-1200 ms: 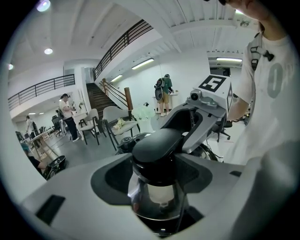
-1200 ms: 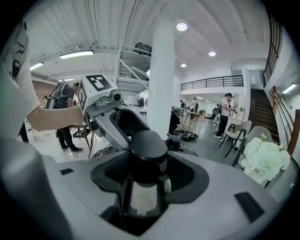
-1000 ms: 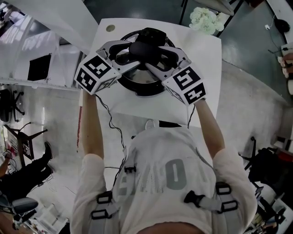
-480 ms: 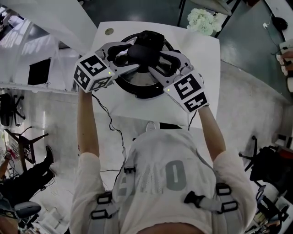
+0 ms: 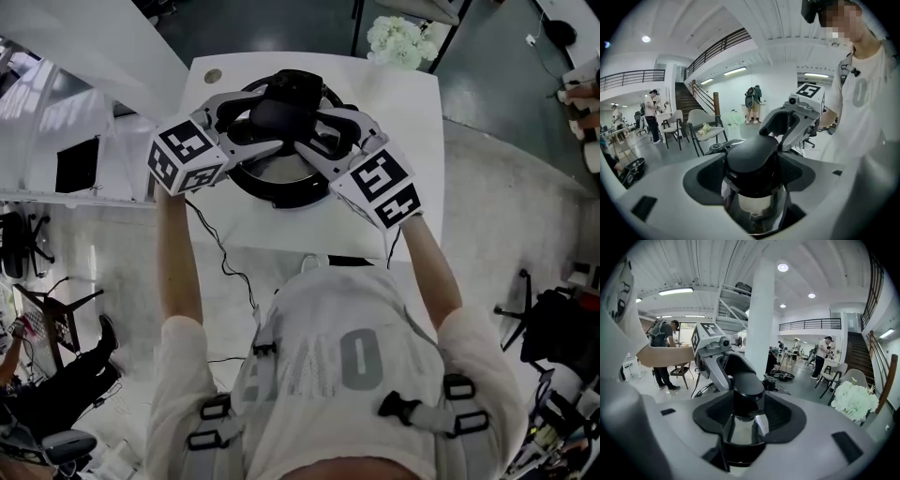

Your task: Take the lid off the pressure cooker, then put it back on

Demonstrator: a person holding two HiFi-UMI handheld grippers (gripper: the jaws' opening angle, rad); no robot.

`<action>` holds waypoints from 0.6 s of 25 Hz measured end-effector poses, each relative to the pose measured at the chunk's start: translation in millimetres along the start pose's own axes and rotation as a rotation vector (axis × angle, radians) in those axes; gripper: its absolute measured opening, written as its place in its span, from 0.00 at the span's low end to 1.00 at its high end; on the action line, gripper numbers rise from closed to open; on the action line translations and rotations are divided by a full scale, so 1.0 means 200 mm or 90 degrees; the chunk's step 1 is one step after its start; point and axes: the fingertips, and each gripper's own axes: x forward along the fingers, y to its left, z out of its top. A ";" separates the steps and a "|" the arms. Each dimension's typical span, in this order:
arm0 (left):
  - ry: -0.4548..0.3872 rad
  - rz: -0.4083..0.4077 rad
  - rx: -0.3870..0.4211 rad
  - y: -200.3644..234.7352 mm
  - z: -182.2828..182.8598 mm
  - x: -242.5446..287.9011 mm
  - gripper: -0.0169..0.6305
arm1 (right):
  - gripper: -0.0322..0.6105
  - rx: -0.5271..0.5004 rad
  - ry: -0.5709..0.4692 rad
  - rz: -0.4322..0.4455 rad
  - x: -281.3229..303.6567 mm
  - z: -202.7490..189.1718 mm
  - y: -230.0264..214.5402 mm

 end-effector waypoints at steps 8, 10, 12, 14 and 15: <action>0.013 0.032 0.017 -0.05 0.01 -0.02 0.52 | 0.41 0.020 -0.005 -0.011 -0.05 -0.03 -0.05; 0.017 0.038 0.012 -0.05 0.01 -0.02 0.52 | 0.41 0.014 -0.004 -0.013 -0.06 -0.03 -0.06; 0.024 0.046 0.009 -0.05 0.01 -0.02 0.52 | 0.43 0.011 -0.003 -0.015 -0.05 -0.03 -0.06; 0.028 0.061 0.008 -0.04 0.00 -0.03 0.52 | 0.43 0.017 -0.004 -0.016 -0.04 -0.02 -0.06; 0.027 0.069 0.007 -0.02 0.00 -0.03 0.52 | 0.43 0.018 -0.006 -0.017 -0.04 -0.02 -0.07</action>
